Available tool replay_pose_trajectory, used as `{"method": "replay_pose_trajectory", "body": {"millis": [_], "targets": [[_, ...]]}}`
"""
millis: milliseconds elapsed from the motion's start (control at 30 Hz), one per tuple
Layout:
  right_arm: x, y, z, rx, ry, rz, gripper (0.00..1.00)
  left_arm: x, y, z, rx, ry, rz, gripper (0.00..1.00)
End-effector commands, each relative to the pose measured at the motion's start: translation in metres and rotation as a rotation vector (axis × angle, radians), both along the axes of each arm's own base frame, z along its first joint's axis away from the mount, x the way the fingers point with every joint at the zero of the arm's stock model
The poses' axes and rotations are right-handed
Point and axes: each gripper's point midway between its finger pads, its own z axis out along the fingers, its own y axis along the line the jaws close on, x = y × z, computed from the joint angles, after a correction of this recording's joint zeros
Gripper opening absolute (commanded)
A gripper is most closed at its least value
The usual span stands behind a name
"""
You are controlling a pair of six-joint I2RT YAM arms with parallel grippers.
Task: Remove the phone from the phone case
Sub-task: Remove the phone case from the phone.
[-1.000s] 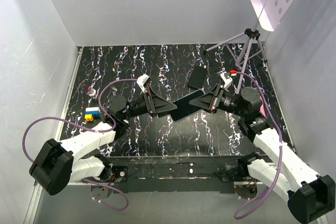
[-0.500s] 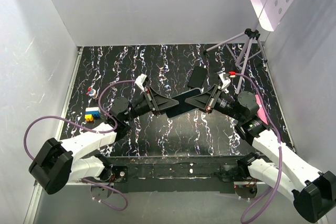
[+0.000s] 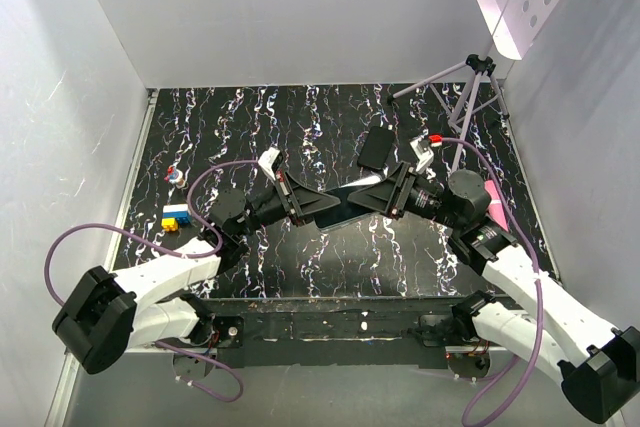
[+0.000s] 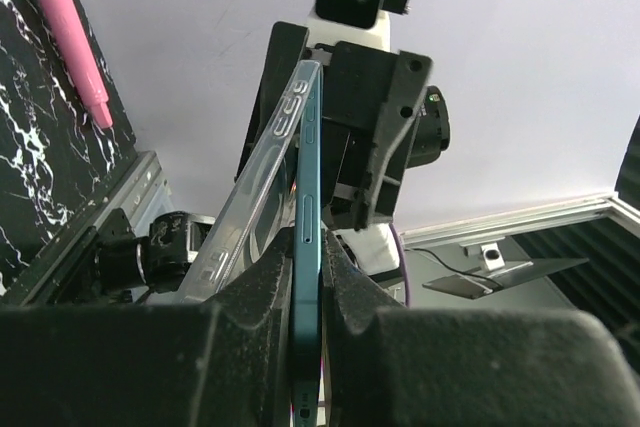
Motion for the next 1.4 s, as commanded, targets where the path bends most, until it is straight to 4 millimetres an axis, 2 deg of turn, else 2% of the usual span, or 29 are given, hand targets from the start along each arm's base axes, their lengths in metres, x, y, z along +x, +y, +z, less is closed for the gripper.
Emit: {"method": "replay_pose_trajectory", "body": {"millis": [0,133,400,567,633,733,1000,1033,1067,1100,1133,1167,1267,1300,1367], "targets": [[-0.016,0.006,0.021,0.026,-0.166,0.073,0.63,0.001,0.008,0.027,-0.092,0.055,0.035,0.00],[-0.023,0.012,0.019,0.010,-0.196,0.079,0.66,0.011,0.011,0.033,-0.152,0.133,0.065,0.00],[-0.016,0.013,0.010,0.037,-0.218,-0.060,0.68,0.031,0.030,0.036,-0.277,0.241,0.188,0.00],[-0.005,0.022,0.006,0.013,-0.181,-0.110,0.60,0.032,0.032,0.039,-0.294,0.237,0.198,0.00],[0.000,0.026,0.006,0.008,-0.166,-0.128,0.53,0.032,0.034,0.039,-0.302,0.249,0.199,0.00],[0.008,0.031,0.008,0.024,-0.147,-0.149,0.47,0.032,0.034,0.037,-0.306,0.261,0.198,0.00],[0.016,0.041,0.013,0.047,-0.131,-0.177,0.46,0.031,0.036,0.035,-0.304,0.261,0.203,0.00],[0.019,0.041,0.009,0.030,-0.122,-0.193,0.42,0.031,0.035,0.036,-0.307,0.258,0.201,0.00],[0.024,0.038,0.005,0.015,-0.110,-0.225,0.33,0.030,0.035,0.036,-0.307,0.255,0.198,0.00],[0.027,0.036,0.001,-0.006,-0.098,-0.247,0.18,0.030,0.036,0.037,-0.308,0.246,0.202,0.00],[0.031,0.033,-0.009,-0.046,-0.067,-0.274,0.08,0.031,0.036,0.037,-0.306,0.234,0.208,0.00],[0.036,0.028,-0.017,-0.087,-0.034,-0.309,0.04,0.030,0.037,0.038,-0.296,0.214,0.214,0.00],[0.039,0.006,-0.063,-0.275,0.079,-0.394,0.04,0.029,0.039,0.035,-0.211,0.112,0.252,0.00],[0.036,-0.005,-0.083,-0.358,0.131,-0.418,0.06,0.030,0.039,0.024,-0.136,0.104,0.272,0.00],[0.029,-0.025,-0.104,-0.469,0.166,-0.449,0.11,0.035,0.049,0.006,0.013,0.047,0.343,0.00]]}}
